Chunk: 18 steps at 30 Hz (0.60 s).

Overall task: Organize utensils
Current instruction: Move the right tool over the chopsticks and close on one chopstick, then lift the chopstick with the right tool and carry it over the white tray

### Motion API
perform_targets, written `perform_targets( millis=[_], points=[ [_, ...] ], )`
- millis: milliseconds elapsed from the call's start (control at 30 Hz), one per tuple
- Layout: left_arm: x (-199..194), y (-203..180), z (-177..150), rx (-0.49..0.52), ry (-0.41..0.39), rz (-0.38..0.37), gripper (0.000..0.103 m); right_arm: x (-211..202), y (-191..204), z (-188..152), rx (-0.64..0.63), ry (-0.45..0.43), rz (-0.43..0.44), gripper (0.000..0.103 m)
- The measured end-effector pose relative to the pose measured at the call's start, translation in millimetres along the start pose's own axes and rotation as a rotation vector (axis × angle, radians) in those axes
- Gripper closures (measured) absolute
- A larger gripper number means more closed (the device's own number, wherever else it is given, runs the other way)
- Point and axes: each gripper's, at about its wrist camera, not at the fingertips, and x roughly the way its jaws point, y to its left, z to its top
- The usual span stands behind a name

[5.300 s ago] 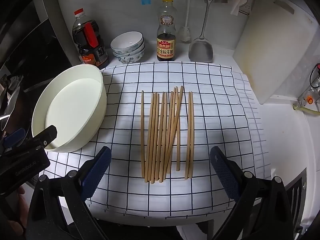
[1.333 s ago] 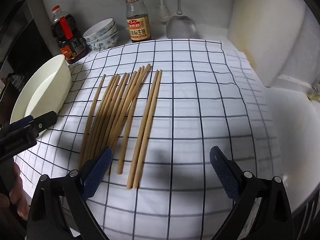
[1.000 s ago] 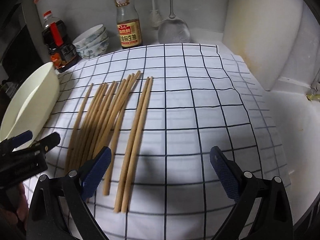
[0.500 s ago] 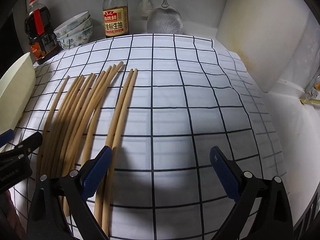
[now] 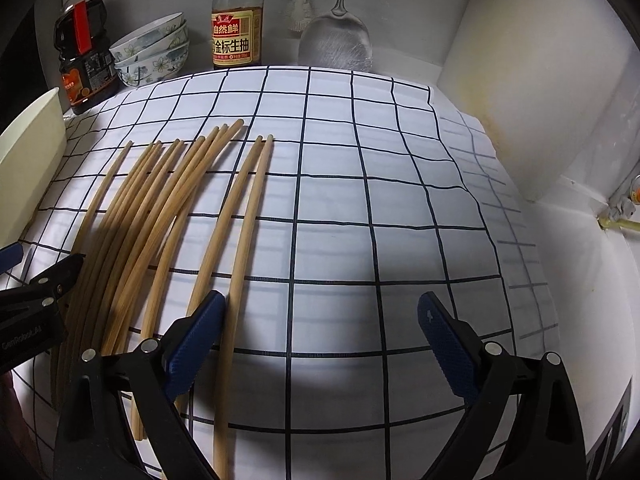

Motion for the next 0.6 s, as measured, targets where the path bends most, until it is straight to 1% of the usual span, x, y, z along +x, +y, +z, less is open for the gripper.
perform_targets(
  millis=[67, 133, 167, 200, 233, 267, 300, 333, 367, 400, 433, 467, 500, 533, 567, 600],
  points=[
    [1, -1, 1, -0.011, 0.005, -0.005, 0.006, 1, 1, 0, 0.001, -0.005, 0.012, 0.014],
    [3, 0, 4, -0.024, 0.014, -0.017, 0.007, 1, 1, 1, -0.002, -0.006, 0.031, 0.021],
    [3, 0, 4, -0.023, 0.013, -0.026, 0.010, 1, 2, 2, -0.004, -0.007, 0.046, 0.023],
    [3, 0, 4, -0.021, 0.010, -0.037, 0.013, 1, 3, 2, -0.005, -0.009, 0.058, 0.029],
    [2, -1, 3, -0.018, 0.009, -0.049, 0.020, 0, 4, 3, -0.005, -0.011, 0.076, 0.036],
    [1, -3, 4, -0.013, 0.006, -0.060, 0.028, 1, 5, 3, -0.006, -0.013, 0.086, 0.040],
    [0, -5, 4, -0.007, 0.004, -0.068, 0.032, 0, 8, 4, -0.016, -0.015, 0.093, 0.045],
    [-1, -8, 4, 0.001, 0.001, -0.075, 0.041, 0, 10, 5, -0.025, -0.016, 0.100, 0.047],
    [-3, -11, 3, 0.010, -0.001, -0.091, 0.052, 0, 10, 5, -0.030, -0.014, 0.113, 0.053],
    [-4, -13, 2, 0.016, -0.003, -0.098, 0.056, 0, 10, 6, -0.030, -0.011, 0.133, 0.062],
    [-6, -15, 2, 0.025, -0.006, -0.102, 0.065, 0, 12, 6, -0.032, -0.008, 0.137, 0.064],
    [-6, -16, 2, 0.027, -0.003, -0.104, 0.069, -1, 13, 7, -0.038, -0.006, 0.143, 0.066],
    [-6, -17, 3, 0.026, 0.001, -0.106, 0.072, -1, 15, 7, -0.044, -0.004, 0.146, 0.072],
    [-6, -16, 3, 0.023, 0.004, -0.109, 0.081, -1, 18, 8, -0.055, -0.002, 0.147, 0.076],
    [-5, -16, 4, 0.025, 0.007, -0.110, 0.089, -2, 19, 8, -0.062, -0.002, 0.148, 0.085],
    [-5, -16, 4, 0.026, 0.008, -0.112, 0.093, -2, 20, 8, -0.069, -0.001, 0.146, 0.093]
  ],
)
